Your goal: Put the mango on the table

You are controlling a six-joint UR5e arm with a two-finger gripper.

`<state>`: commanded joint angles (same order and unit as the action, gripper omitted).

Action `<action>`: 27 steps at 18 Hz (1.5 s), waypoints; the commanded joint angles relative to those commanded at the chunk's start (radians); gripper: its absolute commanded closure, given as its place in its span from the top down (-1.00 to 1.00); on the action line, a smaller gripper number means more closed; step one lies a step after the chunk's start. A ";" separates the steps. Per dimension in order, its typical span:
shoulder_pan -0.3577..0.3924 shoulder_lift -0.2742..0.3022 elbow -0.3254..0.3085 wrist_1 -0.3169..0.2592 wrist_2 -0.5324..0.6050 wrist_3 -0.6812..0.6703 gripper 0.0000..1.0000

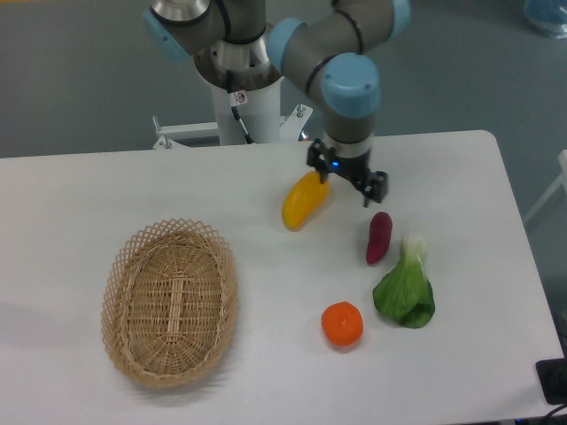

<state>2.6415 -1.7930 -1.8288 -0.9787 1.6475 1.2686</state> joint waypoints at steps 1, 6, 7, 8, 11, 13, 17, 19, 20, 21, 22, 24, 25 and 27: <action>0.011 -0.022 0.026 0.002 0.000 0.000 1.00; 0.060 -0.103 0.134 0.006 -0.003 0.003 1.00; 0.061 -0.120 0.154 0.006 -0.003 0.003 1.00; 0.063 -0.132 0.172 0.005 -0.003 0.003 1.00; 0.063 -0.151 0.201 -0.005 -0.002 0.002 1.00; 0.063 -0.151 0.197 -0.003 0.000 0.003 1.00; 0.063 -0.151 0.192 -0.003 -0.002 0.003 1.00; 0.063 -0.152 0.189 -0.003 -0.002 0.015 1.00; 0.063 -0.154 0.187 -0.005 -0.002 0.037 1.00; 0.063 -0.157 0.187 -0.005 -0.002 0.050 1.00; 0.063 -0.157 0.187 -0.005 -0.002 0.058 1.00; 0.063 -0.158 0.189 -0.005 -0.006 0.066 1.00; 0.063 -0.158 0.189 -0.006 -0.011 0.072 1.00; 0.064 -0.158 0.200 -0.026 -0.012 0.078 1.00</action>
<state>2.7059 -1.9512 -1.6292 -1.0046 1.6352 1.3468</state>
